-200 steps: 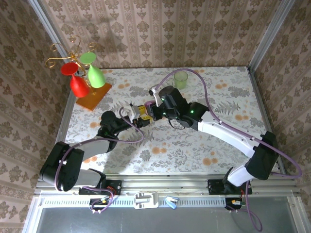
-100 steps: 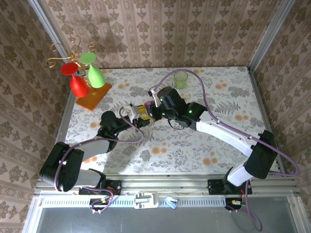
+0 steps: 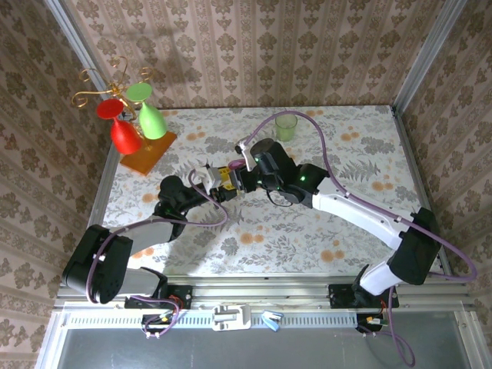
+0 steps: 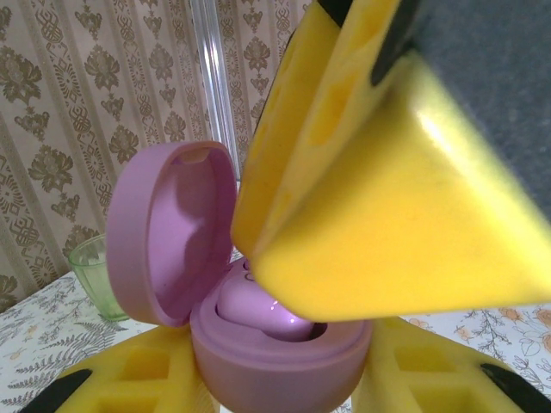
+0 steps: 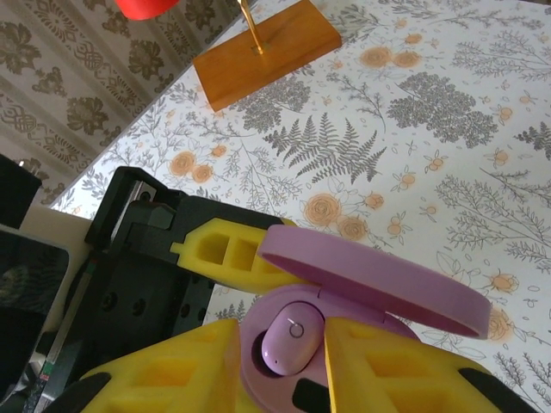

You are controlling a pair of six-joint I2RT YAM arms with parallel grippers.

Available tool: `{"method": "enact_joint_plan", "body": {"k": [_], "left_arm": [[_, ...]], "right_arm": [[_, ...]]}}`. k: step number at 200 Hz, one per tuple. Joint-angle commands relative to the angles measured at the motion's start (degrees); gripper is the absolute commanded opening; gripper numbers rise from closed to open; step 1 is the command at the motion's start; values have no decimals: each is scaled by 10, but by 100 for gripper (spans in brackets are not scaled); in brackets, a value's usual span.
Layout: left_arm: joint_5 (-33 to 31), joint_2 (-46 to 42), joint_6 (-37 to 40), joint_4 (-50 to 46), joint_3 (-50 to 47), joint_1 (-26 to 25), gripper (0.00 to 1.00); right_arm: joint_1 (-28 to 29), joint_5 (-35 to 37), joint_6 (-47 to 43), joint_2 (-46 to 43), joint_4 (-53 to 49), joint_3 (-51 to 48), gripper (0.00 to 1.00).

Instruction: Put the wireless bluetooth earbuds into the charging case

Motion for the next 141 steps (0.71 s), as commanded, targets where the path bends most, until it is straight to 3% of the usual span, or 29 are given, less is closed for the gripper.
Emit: {"method": "enact_joint_plan", "body": {"k": [1,47,81,141], "left_arm": [[0,-12,12,1,-6,2,15],[8,-12,19,1,-7,2,15],[39,-18,19,2,-6,2,15],[57,-23,11,19,-14,4,15]], "right_arm": [[-2,-14,11,-29,25,-13,31],[-12,-44,24,-96,98,-68,33],[-24,-39,50,-104,95,-45,35],[-69,-55,70,7,-76,99,34]]}}
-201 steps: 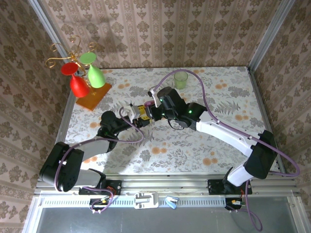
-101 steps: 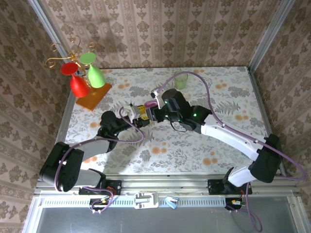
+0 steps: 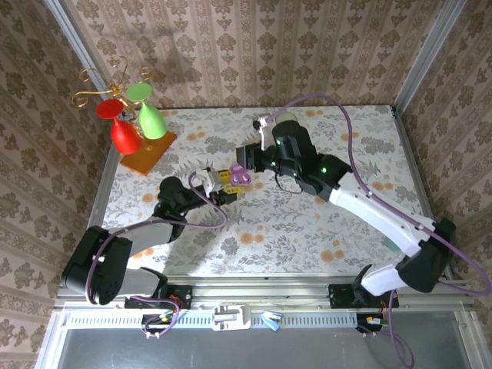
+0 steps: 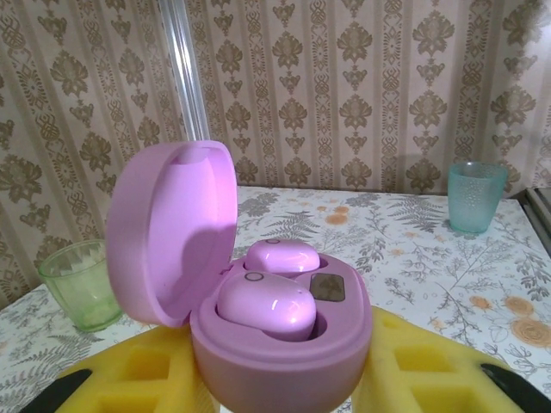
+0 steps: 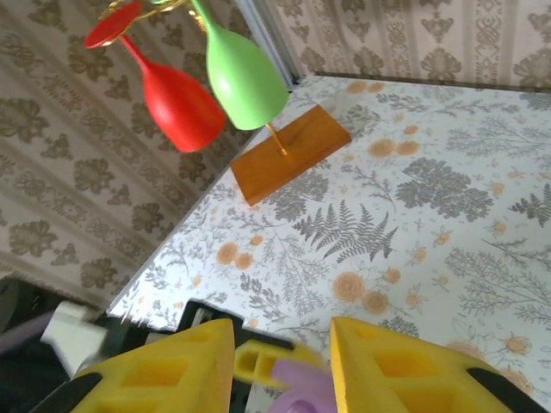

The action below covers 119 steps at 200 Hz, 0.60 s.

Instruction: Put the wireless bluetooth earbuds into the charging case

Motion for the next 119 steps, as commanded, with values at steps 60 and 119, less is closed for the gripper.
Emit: {"method": "enact_joint_plan", "body": {"k": [60,119], "left_arm": [[-18,-15,-6,30,-1,3,15],[-24,-12,-7,42,0,4,16]], "right_arm": [[-19,-75,-15,56,-151,46,32],[-21,-93,9,-10,-82,-41,33]]}}
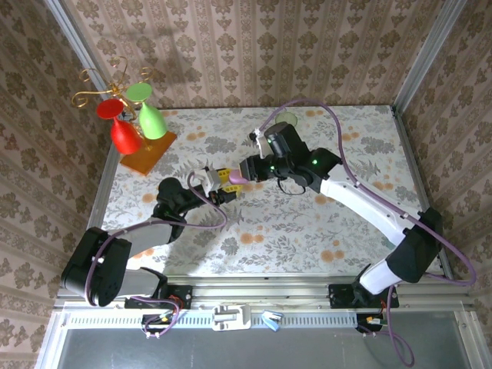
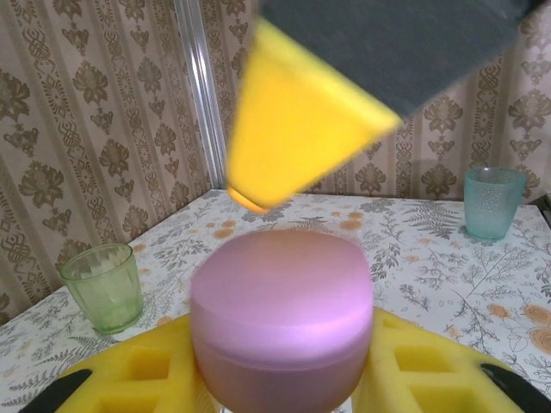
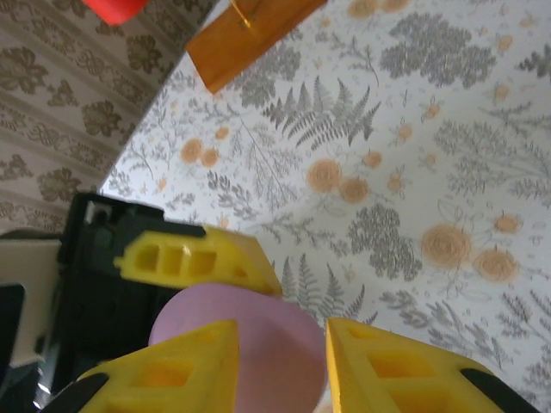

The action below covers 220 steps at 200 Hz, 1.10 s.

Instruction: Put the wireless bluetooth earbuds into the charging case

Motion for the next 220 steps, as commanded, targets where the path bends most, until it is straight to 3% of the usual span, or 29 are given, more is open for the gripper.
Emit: {"method": "enact_joint_plan", "body": {"k": [1,14,57,83,114,204,220], "left_arm": [[-2,-6,-7,29,2,3,16],[1,-6,-11,40,2,4,16],[5,-7,-36,69,3,3,16],[2,-4,-51,92,2,3,16],[4,2,-57,100,5,3,16],[9,5,-58,98,9,3,16],[5,5,-56,98,8,3,26]], "right_arm": [[-3,-21,12,-42,40,-32,33],[-14,-37,40,-61,75,-64,36],[-86,-192,228,-107,317,-214,63],[-86,-250,308,-93,438,-262,65],[-79,-281,412,-72,597,-311,60],[-72,-300,470,-18,684,-325,26],[-76,-294,465,-22,679,-328,23]]}}
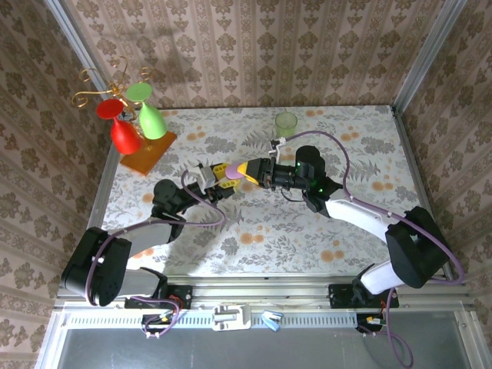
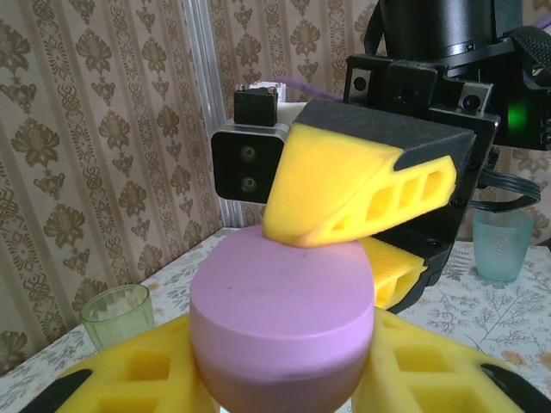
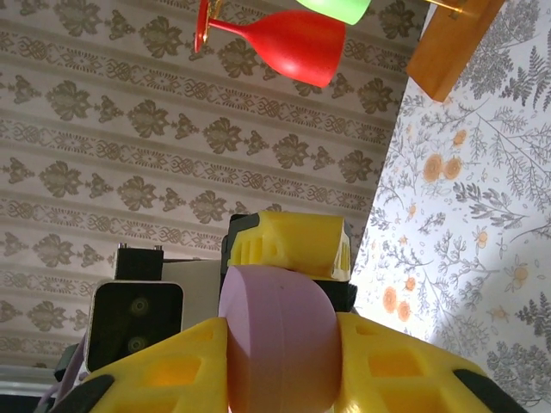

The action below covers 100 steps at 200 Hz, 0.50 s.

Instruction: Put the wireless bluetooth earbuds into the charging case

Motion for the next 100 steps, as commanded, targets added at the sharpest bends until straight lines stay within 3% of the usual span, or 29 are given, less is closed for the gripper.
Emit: {"method": "enact_joint_plan", "body": {"k": [1,40,53,71,80,100], "left_arm": [[9,4,-6,20,7,-3,27],[-20,-3,13,2,-21,-2,79],[-38,-20,46,-52,-31,-3,85],[-70,-64,131,-212,-31,-13,96],[-115,-86,181,-294,-28,-27,99],[-176,-116,259,-416,-15,-61,100]], "right_arm": [[-1,-14,3,2,35,-6,22],[-40,45,-44,-29,-17,-46,20],[-55,73,-73,-40,-59,-58,19],[-72,124,-104,-49,-125,-75,18],[-78,147,-117,-60,-141,-85,18],[-88,183,-135,-51,-169,-99,17]]}}
